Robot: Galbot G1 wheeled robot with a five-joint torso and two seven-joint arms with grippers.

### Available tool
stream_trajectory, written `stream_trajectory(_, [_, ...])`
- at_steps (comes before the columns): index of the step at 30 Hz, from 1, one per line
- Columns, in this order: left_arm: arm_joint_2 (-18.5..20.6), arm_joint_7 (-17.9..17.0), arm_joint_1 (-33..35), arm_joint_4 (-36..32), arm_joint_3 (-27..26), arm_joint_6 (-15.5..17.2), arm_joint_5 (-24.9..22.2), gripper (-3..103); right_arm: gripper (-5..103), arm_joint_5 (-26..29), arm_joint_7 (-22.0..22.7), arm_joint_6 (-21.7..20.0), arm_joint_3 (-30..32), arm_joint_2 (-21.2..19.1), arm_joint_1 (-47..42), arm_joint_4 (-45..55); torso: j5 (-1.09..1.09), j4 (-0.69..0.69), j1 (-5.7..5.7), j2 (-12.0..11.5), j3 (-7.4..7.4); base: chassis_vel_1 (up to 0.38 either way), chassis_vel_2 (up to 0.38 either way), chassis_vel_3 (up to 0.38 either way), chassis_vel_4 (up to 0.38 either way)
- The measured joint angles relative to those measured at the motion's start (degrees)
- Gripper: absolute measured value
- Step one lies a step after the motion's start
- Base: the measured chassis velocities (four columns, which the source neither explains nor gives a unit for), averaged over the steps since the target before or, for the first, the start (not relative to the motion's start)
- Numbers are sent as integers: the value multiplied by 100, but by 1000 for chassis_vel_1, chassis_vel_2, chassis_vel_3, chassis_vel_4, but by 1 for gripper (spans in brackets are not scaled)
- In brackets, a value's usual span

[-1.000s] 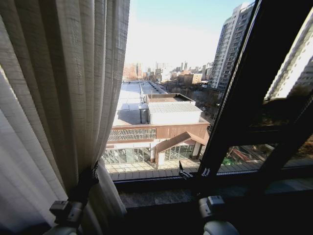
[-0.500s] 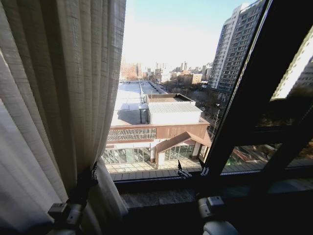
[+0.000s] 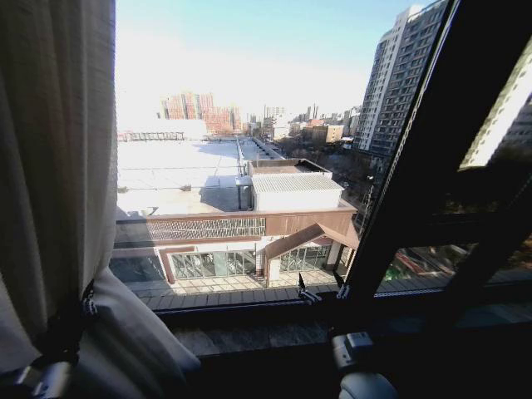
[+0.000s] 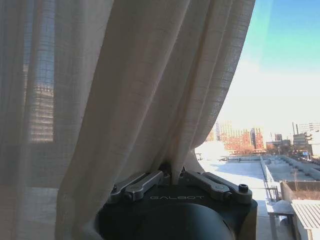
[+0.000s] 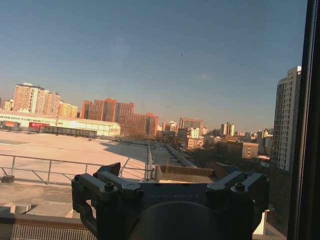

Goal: Open the curtains by pulling them apart, changing their state from closed to fully open.

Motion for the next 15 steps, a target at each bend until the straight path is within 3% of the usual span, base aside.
stream_trajectory(2, [32, -739, -258, 453, -564, 273, 4, 0, 100, 2, -67, 13, -8, -10, 48, -55, -1, 1, -1, 0, 0, 0, 0, 0, 0])
stream_trajectory(3, [32, -739, -258, 453, -564, 273, 4, 0, 100, 2, -67, 13, -8, -10, 48, -55, -1, 1, -1, 0, 0, 0, 0, 0, 0])
stream_trajectory(4, [87, -970, -354, 612, -713, 345, 4, -3, 100, 5, -80, 17, -7, -14, 59, -69, 0, 2, 0, 0, 0, 0, 0, 0, 0])
stream_trajectory(6, [272, -1296, -497, 921, -1028, 493, 18, 6, 100, 16, -105, 22, -7, -21, 74, -106, -4, 2, 0, 0, 0, 0, 0, 0, 0])
stream_trajectory(7, [356, -1315, -498, 949, -1134, 561, 27, 12, 100, 21, -122, 27, -7, -23, 84, -137, -1, 2, 0, 0, 0, 0, 0, 0, 0])
stream_trajectory(9, [392, -1309, -482, 926, -1167, 601, 42, 12, 100, 26, -139, 30, -8, -23, 93, -167, 0, 1, 0, 0, 0, 0, 0, 0, 0])
stream_trajectory(11, [411, -1267, -435, 759, -1144, 716, 83, 23, 100, 30, -168, 33, -22, -22, 121, -215, -2, 2, 0, 0, 0, 0, 0, 0, 0])
stream_trajectory(15, [264, -1174, -387, 3, -631, 1082, 154, 39, 100, 36, -208, 34, -135, 3, 229, -302, 2, 0, 0, 0, 0, 0, 0, 0, 0])
